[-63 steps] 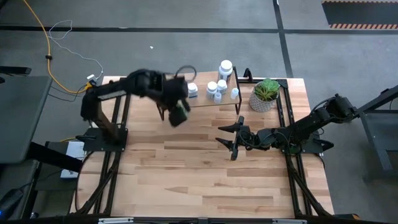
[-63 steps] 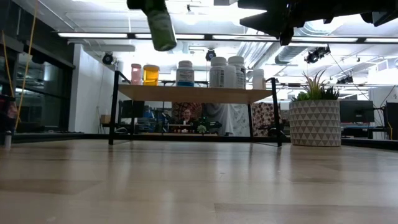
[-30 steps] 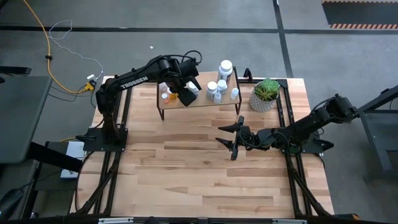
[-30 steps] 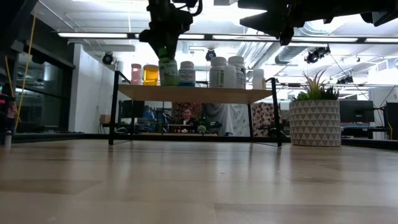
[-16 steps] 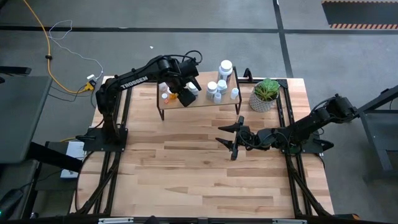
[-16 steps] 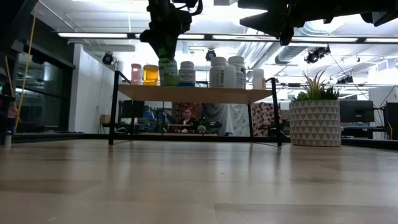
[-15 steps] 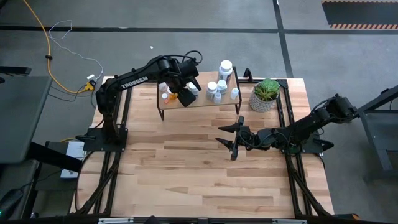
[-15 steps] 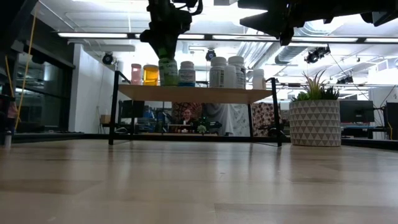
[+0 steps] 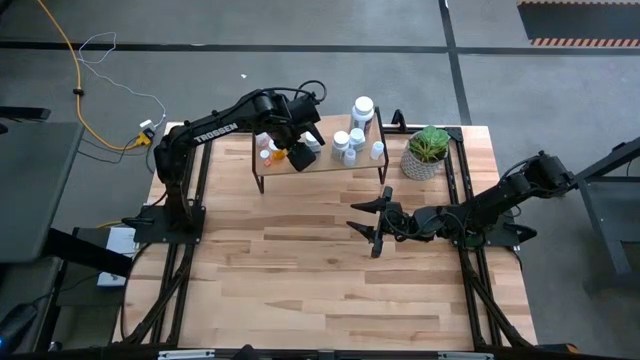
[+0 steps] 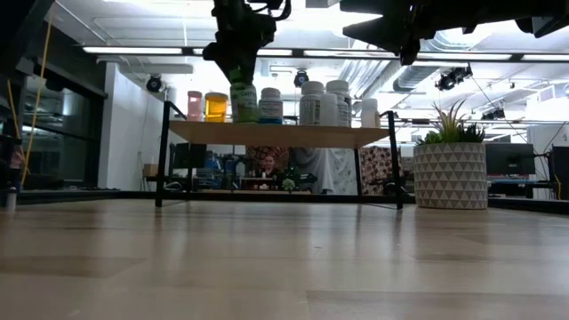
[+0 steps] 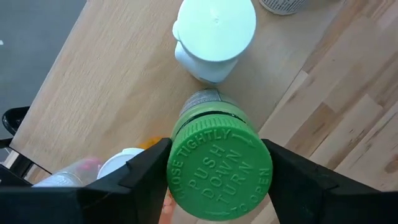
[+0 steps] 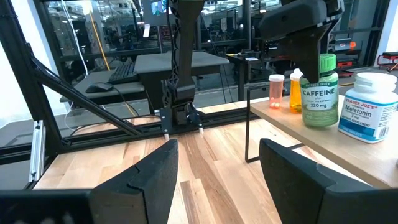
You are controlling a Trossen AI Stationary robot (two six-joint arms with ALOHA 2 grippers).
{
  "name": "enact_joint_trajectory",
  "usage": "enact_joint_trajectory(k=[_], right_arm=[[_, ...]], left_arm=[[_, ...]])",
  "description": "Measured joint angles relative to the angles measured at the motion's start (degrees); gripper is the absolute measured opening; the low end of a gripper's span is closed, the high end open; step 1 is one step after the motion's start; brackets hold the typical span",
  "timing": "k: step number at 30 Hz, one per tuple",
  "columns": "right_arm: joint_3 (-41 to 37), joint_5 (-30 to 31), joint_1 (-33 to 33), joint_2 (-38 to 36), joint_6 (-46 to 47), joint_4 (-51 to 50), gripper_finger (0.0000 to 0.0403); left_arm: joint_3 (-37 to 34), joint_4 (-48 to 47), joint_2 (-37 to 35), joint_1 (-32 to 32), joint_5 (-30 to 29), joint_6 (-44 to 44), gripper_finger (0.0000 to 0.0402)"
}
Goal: Pick and place medicine bottles onto shelf by color
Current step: Put the green pill bottle on the shelf
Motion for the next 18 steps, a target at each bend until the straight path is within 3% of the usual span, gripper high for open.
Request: enact_joint_trajectory(k=[18], right_arm=[[0.0,0.0,0.0,0.0,0.0,0.0,0.0216]], left_arm=[[0.0,1.7,0.0,0.0,-2.8,0.0,0.0239]])
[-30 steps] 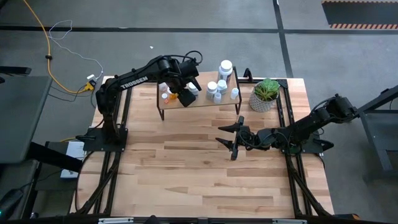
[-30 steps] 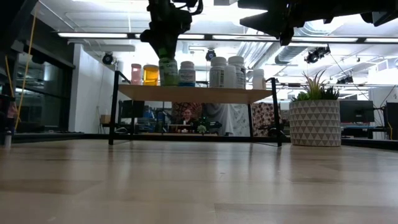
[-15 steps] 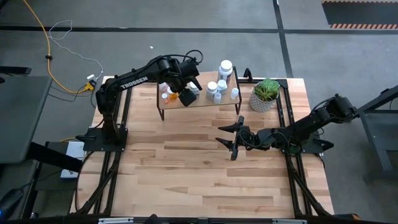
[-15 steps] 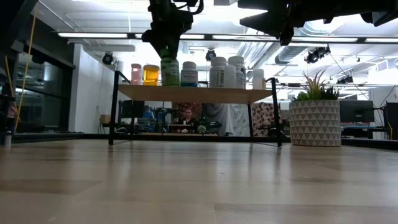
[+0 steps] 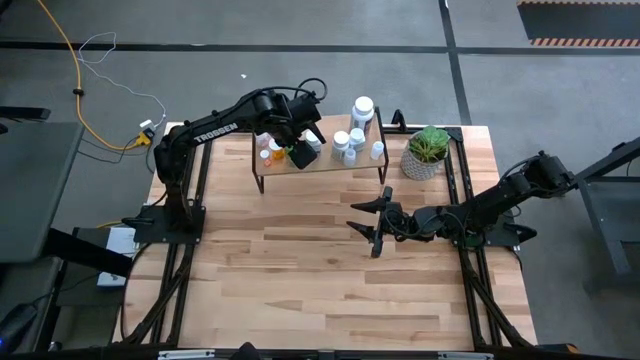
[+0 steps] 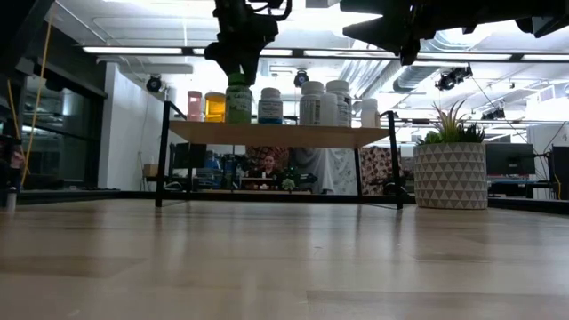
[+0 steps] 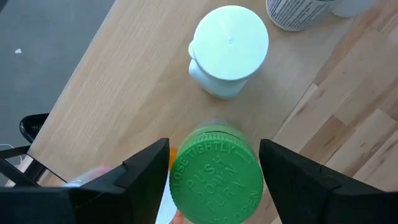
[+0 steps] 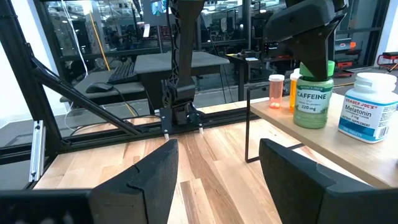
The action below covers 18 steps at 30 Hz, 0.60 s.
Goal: Pick and place medicine bottles onto shelf by color
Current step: Put the green pill bottle on the shelf
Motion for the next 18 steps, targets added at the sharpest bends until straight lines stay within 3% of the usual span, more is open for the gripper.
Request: enact_joint_trajectory(k=[13,18], right_arm=[[0.0,0.0,0.0,0.0,0.0,0.0,0.0216],[0.0,0.0,0.0,0.0,0.0,0.0,0.0216]], left_arm=[[0.0,0.0,-0.4,0.2,-0.2,0.9,0.0239],[0.0,0.2,-0.4,0.3,-3.3,1.0,0.0239]])
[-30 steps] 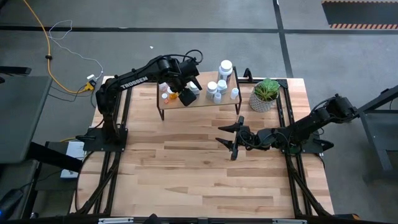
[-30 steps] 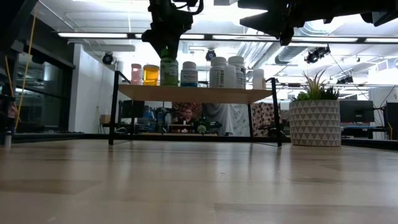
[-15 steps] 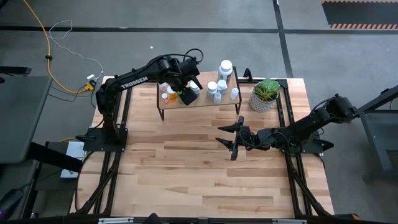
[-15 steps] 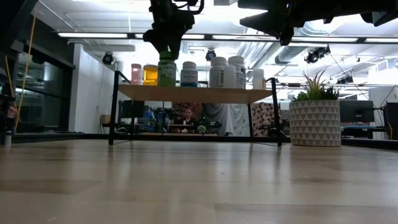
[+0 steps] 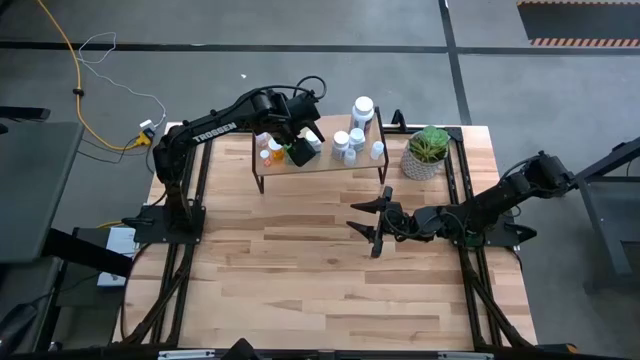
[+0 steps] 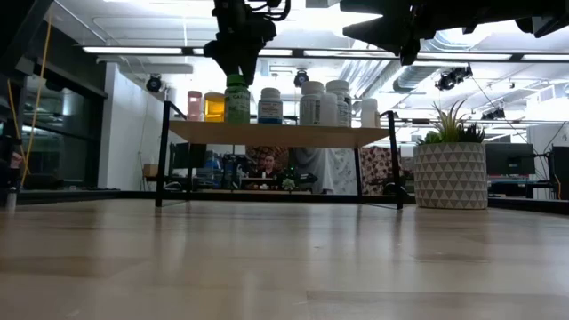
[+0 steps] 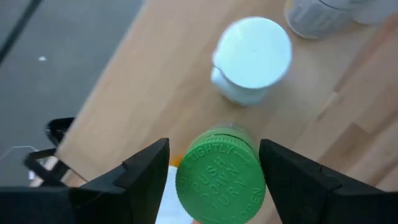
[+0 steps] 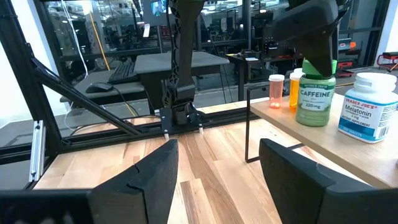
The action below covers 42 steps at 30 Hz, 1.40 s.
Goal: Pick and place medicine bottles onto shelf by color
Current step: Put the green pill bottle on the shelf, then return to Home Position
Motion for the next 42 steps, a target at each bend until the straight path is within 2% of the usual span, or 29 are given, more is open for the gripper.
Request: enact_joint_trajectory(k=[5,11,17,28,32,36,39,42], right_arm=[[0.0,0.0,0.0,0.0,0.0,0.0,0.0216],[0.0,0.0,0.0,0.0,0.0,0.0,0.0216],[0.0,0.0,0.0,0.0,0.0,0.0,0.0216],[0.0,0.0,0.0,0.0,0.0,-0.1,0.0216],[0.0,0.0,0.0,0.0,1.6,-1.1,0.0216],[0.0,0.0,0.0,0.0,3.2,-3.0,0.0216],[0.0,0.0,0.0,0.0,4.5,-3.6,0.0216],[0.0,0.0,0.0,0.0,4.6,-3.6,0.0216]], left_arm=[[0.0,0.3,0.0,0.0,-2.0,-1.0,0.0239],[0.0,1.6,0.0,0.0,1.8,-1.0,0.0239],[0.0,4.1,-0.3,0.0,2.3,-1.2,0.0239],[0.0,15.3,-6.0,-0.1,1.3,-1.6,0.0239],[-0.2,21.2,-10.0,-2.6,-0.6,0.5,0.0239],[-8.0,32.0,-16.3,-8.5,-2.2,2.5,0.0239],[-19.1,41.9,-22.9,-13.6,-2.9,4.5,0.0239],[-33.1,52.2,-30.9,-19.0,-2.9,5.0,0.0239]])
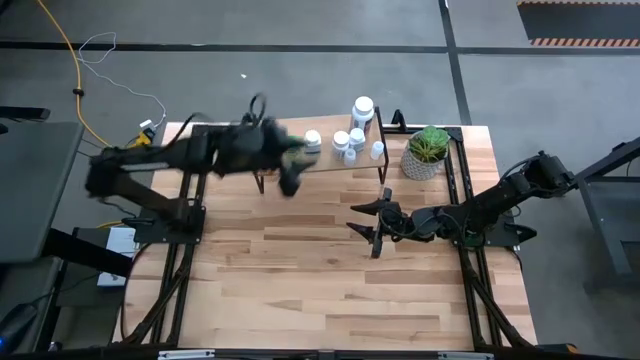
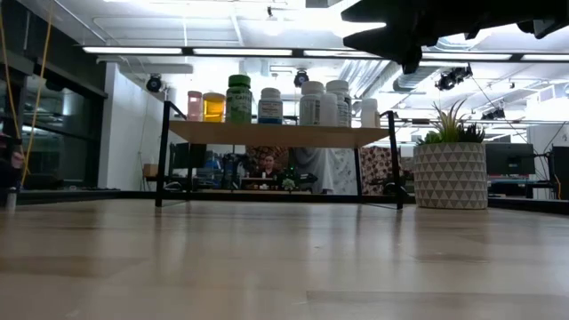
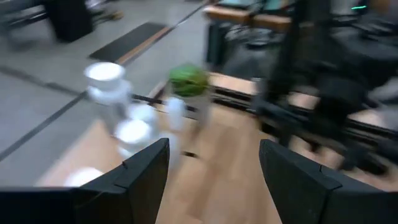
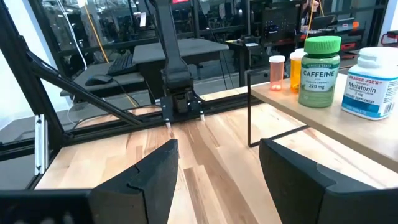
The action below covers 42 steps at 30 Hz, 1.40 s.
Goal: Pick and place medicine bottles onto shelf by color
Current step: Return to Home Position
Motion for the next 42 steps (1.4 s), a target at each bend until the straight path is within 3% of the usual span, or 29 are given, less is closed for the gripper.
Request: enact_joint_trajectory(k=[8,13,16,24,31,36,42], right_arm=[[0.0,0.2,0.0,0.0,0.0,0.0,0.0216],[0.0,2.2,0.0,0.0,-0.7,0.1,0.0216],[0.0,5.2,0.0,0.0,-1.4,0.1,0.0216],[0.0,6.1,0.0,0.0,-5.6,0.2,0.0216],[0.0,6.3,0.0,0.0,-6.5,0.8,0.0216],[0.0,11.2,0.0,-0.4,-6.5,2.7,0.0216],[0.0,11.7,0.1,-1.2,-6.3,2.5,0.0216]], left_arm=[[-37.3,27.1,-23.2,-16.1,-4.8,-0.3,0.0239],[-53.5,41.5,-35.5,-25.1,-8.2,0.5,0.0239],[-59.8,47.0,-40.4,-28.6,-9.2,1.8,0.0239],[-64.0,49.1,-45.8,-31.4,-11.5,4.9,0.0239],[-64.0,46.7,-45.8,-31.4,-13.8,5.5,0.0239],[-64.0,46.6,-45.8,-31.4,-15.0,4.0,0.0239],[-64.0,46.4,-45.8,-31.4,-14.9,7.2,0.0239]])
